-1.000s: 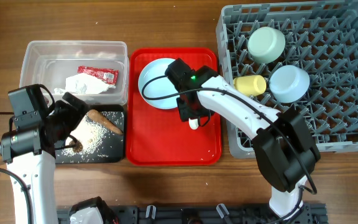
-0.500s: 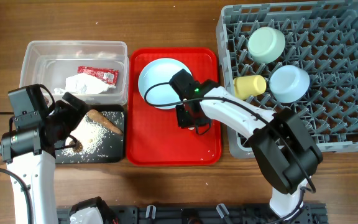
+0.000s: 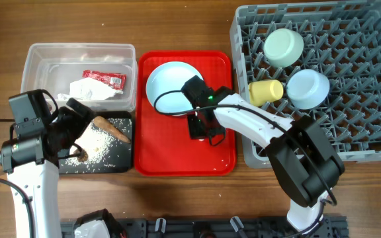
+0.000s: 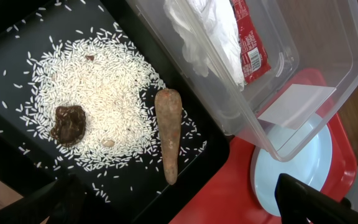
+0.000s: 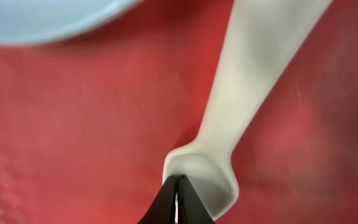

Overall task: Sort waste into correct bins and load items into the dishwasher rack
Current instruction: 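Move the right gripper to the white spoon and grasp its bowl end, then lift the white spoon off the red tray with the right gripper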

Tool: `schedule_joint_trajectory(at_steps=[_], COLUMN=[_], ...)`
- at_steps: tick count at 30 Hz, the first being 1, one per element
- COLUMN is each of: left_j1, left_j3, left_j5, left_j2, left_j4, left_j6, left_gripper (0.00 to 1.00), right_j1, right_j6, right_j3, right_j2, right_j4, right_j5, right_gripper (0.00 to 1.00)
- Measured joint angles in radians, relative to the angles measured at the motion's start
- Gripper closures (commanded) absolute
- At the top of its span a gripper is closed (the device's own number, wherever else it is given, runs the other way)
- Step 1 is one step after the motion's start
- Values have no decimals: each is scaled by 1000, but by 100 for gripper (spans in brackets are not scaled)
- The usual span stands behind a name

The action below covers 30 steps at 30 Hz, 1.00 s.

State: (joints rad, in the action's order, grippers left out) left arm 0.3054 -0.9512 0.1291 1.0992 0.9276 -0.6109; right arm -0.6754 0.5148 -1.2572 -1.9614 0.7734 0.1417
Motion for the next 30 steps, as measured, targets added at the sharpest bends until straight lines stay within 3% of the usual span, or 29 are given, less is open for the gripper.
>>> schedule_joint_trajectory(at_steps=[1, 2, 5, 8, 12, 18, 25, 30], left_j1=[0, 0, 0, 0, 0, 0, 0, 0], left_j3=[0, 0, 0, 0, 0, 0, 0, 0], left_j5=[0, 0, 0, 0, 0, 0, 0, 0], left_j2=[0, 0, 0, 0, 0, 0, 0, 0], left_j4=[0, 0, 0, 0, 0, 0, 0, 0], left_j6=[0, 0, 0, 0, 0, 0, 0, 0], left_gripper=[0, 0, 0, 0, 0, 0, 0, 0], right_j1=[0, 0, 0, 0, 0, 0, 0, 1], right_j6=[-4, -13, -29, -38, -26, 50, 117, 116], right_j3=[0, 0, 0, 0, 2, 72, 241, 259], right_j2=[2, 8, 42, 127, 155, 155, 168, 176], right_j4=[15, 26, 34, 43, 79, 56, -192, -245], right_j5=[0, 0, -1, -1, -8, -64, -56, -56], right_gripper=[91, 78, 64, 60, 49, 53, 61, 68])
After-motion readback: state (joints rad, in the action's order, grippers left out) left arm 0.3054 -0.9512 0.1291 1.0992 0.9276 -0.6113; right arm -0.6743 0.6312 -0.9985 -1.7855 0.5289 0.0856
